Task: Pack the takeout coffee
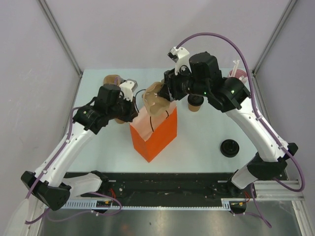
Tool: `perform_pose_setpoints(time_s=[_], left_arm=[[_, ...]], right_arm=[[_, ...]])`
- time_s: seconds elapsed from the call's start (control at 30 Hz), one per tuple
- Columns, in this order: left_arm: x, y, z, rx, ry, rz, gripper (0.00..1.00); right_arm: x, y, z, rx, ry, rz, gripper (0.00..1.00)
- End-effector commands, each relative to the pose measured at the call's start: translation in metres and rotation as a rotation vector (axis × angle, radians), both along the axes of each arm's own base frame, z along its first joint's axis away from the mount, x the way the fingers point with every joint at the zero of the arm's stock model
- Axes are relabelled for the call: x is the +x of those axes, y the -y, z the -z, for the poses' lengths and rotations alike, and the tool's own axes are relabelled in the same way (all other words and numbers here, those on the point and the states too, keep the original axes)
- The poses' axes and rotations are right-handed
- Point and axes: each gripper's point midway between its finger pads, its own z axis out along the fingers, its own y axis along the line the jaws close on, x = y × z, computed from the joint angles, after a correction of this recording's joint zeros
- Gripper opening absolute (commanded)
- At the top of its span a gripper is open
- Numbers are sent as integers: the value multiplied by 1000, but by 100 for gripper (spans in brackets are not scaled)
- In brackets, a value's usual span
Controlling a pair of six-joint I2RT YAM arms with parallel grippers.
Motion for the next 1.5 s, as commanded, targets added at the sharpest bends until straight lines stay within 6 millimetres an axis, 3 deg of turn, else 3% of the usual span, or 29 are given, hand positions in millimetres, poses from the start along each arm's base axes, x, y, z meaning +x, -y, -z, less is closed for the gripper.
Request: perform_pose_setpoints(time_s=[0.0,0.3,0.33,0.37,0.43,0.47,0.6,0.77,0.9,0.97,1.1,1.17,1.33,1.47], left_arm=[[1,6,-3,-166,-105,-203,0],[-4,17,0,-272,-229,-289,1],[-6,21,0,-280,-244,-263,9],[-6,21,-3,-281,-235,-257,27],[-5,20,-8,-267,-202,-228,38],[-5,20,-12,-266,-187,-220,47],[-6,19,-26,-266,-135,-179,58],[-9,25,-49,-277,-62,-80,79],[-1,32,-96,-305,74,-1,85],[3,38,-106,-318,104,35,86],[8,57,-98,-352,63,94,86],[17,61,-95,-352,67,94,84],[33,62,-92,-330,97,65,59],[34,63,-87,-330,94,67,37]], right_arm=[[7,-3,-28,28,91,-69,0],[20,-3,-27,12,116,-149,0],[26,-5,-23,-3,102,-140,0],[30,-5,-21,-13,91,-121,0],[36,-9,-10,-47,61,-105,0],[34,-13,-14,-45,75,-103,0],[36,-18,-21,-26,93,-107,0],[42,-17,-24,-16,110,-127,0],[60,-3,-11,-83,133,-111,0],[58,-2,-10,-56,98,-148,0],[57,6,-7,-49,99,-183,0],[56,5,3,-69,88,-206,0],[45,2,32,-132,33,-255,0],[43,9,51,-183,1,-261,0]])
